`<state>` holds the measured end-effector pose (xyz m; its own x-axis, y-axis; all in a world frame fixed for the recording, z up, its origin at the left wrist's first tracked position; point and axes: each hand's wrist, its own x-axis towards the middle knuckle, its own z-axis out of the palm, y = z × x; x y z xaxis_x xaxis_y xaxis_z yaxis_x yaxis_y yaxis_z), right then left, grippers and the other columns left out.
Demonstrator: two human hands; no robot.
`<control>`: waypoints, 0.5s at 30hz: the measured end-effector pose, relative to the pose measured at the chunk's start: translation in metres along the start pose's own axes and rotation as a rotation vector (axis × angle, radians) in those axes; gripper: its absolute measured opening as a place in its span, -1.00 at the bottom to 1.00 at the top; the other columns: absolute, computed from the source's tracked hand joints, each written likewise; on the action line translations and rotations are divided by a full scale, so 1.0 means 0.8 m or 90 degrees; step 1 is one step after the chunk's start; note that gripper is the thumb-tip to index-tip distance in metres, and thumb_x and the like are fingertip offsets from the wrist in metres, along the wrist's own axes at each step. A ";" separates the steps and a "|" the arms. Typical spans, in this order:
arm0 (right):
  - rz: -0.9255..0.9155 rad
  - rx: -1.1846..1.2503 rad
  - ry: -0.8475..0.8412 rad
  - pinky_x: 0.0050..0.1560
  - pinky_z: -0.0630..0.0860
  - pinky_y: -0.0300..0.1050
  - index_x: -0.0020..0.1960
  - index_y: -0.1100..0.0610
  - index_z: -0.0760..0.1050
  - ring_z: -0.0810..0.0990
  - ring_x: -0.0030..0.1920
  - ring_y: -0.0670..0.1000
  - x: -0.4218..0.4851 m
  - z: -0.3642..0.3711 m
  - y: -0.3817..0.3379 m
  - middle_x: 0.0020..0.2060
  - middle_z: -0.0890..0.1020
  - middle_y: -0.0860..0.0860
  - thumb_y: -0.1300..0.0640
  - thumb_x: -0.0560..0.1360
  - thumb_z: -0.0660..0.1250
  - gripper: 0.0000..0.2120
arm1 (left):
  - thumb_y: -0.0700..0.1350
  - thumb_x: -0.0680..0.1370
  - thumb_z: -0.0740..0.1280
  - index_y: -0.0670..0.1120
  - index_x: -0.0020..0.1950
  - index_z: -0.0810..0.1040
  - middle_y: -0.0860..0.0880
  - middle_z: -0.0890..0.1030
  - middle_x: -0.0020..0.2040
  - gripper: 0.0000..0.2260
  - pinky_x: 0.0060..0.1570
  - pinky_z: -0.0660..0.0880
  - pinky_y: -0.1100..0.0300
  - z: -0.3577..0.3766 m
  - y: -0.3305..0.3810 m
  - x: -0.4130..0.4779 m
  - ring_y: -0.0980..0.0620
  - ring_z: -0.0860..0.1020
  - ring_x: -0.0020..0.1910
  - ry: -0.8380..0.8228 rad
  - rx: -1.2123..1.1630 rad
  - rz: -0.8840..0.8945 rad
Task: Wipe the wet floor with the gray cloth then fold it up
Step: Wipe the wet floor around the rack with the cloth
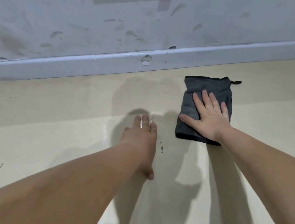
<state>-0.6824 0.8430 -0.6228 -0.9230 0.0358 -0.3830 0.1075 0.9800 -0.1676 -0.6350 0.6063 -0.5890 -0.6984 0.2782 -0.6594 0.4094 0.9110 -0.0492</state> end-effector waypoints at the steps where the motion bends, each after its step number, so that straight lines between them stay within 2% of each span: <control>1: 0.033 -0.009 0.041 0.59 -0.29 0.15 0.65 -0.18 -0.24 -0.33 0.62 -0.03 0.001 0.005 0.001 0.64 -0.27 -0.07 -0.60 0.45 -0.17 -0.10 | 0.34 0.18 0.63 -0.17 0.63 -0.31 -0.22 -0.30 0.65 0.44 0.52 0.16 -0.24 -0.001 0.001 0.001 -0.27 -0.26 0.63 -0.001 -0.003 -0.001; 4: 0.134 -0.016 0.161 0.59 -0.19 0.25 0.67 -0.06 -0.17 -0.24 0.64 0.15 -0.004 0.031 -0.036 0.66 -0.16 0.12 -0.48 0.54 -0.24 -0.17 | 0.31 0.20 0.64 -0.18 0.62 -0.33 -0.24 -0.34 0.63 0.43 0.54 0.10 -0.28 -0.005 0.003 0.001 -0.29 -0.28 0.62 -0.017 -0.004 -0.006; 7: 0.101 -0.018 0.153 0.56 -0.22 0.33 0.67 0.02 -0.17 -0.25 0.62 0.27 -0.015 0.047 -0.087 0.64 -0.15 0.24 -0.47 0.54 -0.21 -0.14 | 0.31 0.22 0.63 -0.20 0.61 -0.35 -0.26 -0.35 0.62 0.43 0.57 0.07 -0.28 -0.006 0.003 0.000 -0.30 -0.30 0.62 -0.030 0.003 -0.002; 9: 0.015 -0.060 0.123 0.55 -0.28 0.33 0.66 0.00 -0.21 -0.30 0.61 0.25 -0.018 0.051 -0.094 0.64 -0.20 0.22 -0.47 0.53 -0.26 -0.15 | 0.31 0.24 0.62 -0.19 0.61 -0.36 -0.25 -0.36 0.62 0.41 0.58 0.05 -0.26 -0.006 0.001 0.000 -0.29 -0.32 0.61 -0.033 0.003 0.002; 12: -0.121 -0.098 0.092 0.57 -0.25 0.28 0.66 -0.09 -0.16 -0.29 0.63 0.15 -0.007 0.031 -0.058 0.66 -0.18 0.11 -0.51 0.49 -0.25 -0.15 | 0.33 0.26 0.60 -0.18 0.61 -0.39 -0.25 -0.38 0.62 0.41 0.58 0.07 -0.24 -0.007 0.000 0.000 -0.29 -0.33 0.61 -0.038 0.009 0.003; 14: -0.147 -0.088 0.074 0.60 -0.23 0.20 0.66 -0.18 -0.13 -0.26 0.64 0.05 0.007 0.011 -0.022 0.66 -0.16 0.02 -0.55 0.48 -0.21 -0.16 | 0.34 0.27 0.59 -0.19 0.60 -0.40 -0.27 -0.39 0.61 0.41 0.57 0.09 -0.24 -0.008 0.003 0.000 -0.32 -0.33 0.60 -0.047 0.017 0.001; 15: -0.121 -0.081 0.072 0.60 -0.23 0.18 0.65 -0.21 -0.13 -0.26 0.63 0.03 0.011 0.004 -0.003 0.66 -0.17 -0.01 -0.56 0.47 -0.20 -0.17 | 0.34 0.26 0.59 -0.20 0.59 -0.40 -0.28 -0.40 0.60 0.41 0.57 0.10 -0.24 -0.008 0.005 0.001 -0.32 -0.33 0.60 -0.049 0.020 -0.002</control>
<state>-0.6897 0.8405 -0.6284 -0.9583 -0.1372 -0.2507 -0.1129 0.9876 -0.1092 -0.6377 0.6122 -0.5848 -0.6524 0.2503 -0.7154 0.4263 0.9016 -0.0733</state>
